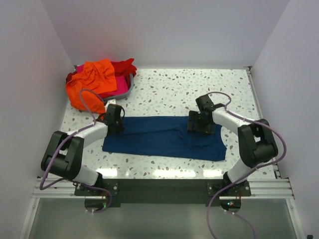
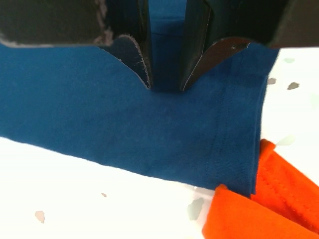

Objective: Fold and stack the t-shirts
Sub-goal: Fold the tshirt

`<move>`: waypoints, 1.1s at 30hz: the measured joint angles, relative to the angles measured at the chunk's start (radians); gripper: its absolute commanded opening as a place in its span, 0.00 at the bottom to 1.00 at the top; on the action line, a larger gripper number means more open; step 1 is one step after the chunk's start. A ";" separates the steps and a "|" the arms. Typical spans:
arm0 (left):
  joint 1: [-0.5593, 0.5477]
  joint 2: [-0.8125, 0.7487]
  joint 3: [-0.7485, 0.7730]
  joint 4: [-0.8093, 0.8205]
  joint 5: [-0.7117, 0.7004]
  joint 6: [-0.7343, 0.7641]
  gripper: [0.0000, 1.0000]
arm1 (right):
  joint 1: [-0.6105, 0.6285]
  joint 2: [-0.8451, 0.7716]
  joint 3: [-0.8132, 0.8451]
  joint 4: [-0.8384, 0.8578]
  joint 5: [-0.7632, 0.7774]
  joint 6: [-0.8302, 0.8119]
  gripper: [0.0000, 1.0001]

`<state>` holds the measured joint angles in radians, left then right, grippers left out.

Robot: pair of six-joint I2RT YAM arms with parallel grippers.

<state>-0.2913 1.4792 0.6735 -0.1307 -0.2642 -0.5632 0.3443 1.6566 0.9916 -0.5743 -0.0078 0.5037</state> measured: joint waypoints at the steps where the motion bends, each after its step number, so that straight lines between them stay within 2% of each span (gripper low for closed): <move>1: 0.002 0.000 0.008 -0.018 -0.001 0.006 0.32 | 0.002 -0.016 0.000 -0.013 -0.002 0.002 0.87; 8: -0.011 -0.023 0.108 -0.119 -0.003 0.034 0.33 | -0.029 -0.310 -0.016 -0.112 0.039 0.011 0.90; 13: -0.114 -0.043 0.194 -0.146 -0.035 0.032 0.33 | -0.126 -0.455 -0.122 -0.128 0.041 0.011 0.88; 16: -0.209 -0.035 0.235 -0.151 -0.043 0.022 0.33 | -0.182 -0.442 -0.184 -0.136 0.039 0.010 0.84; 22: -0.336 0.022 0.267 -0.153 -0.046 -0.014 0.33 | -0.188 -0.393 -0.220 -0.116 -0.002 0.010 0.73; 33: -0.366 0.060 0.264 -0.170 -0.057 -0.047 0.33 | -0.188 -0.290 -0.266 -0.010 -0.049 0.012 0.56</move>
<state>-0.6571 1.5391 0.9371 -0.3004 -0.3214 -0.6098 0.1566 1.3670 0.7258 -0.5838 -0.0566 0.5159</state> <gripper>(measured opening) 0.331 0.593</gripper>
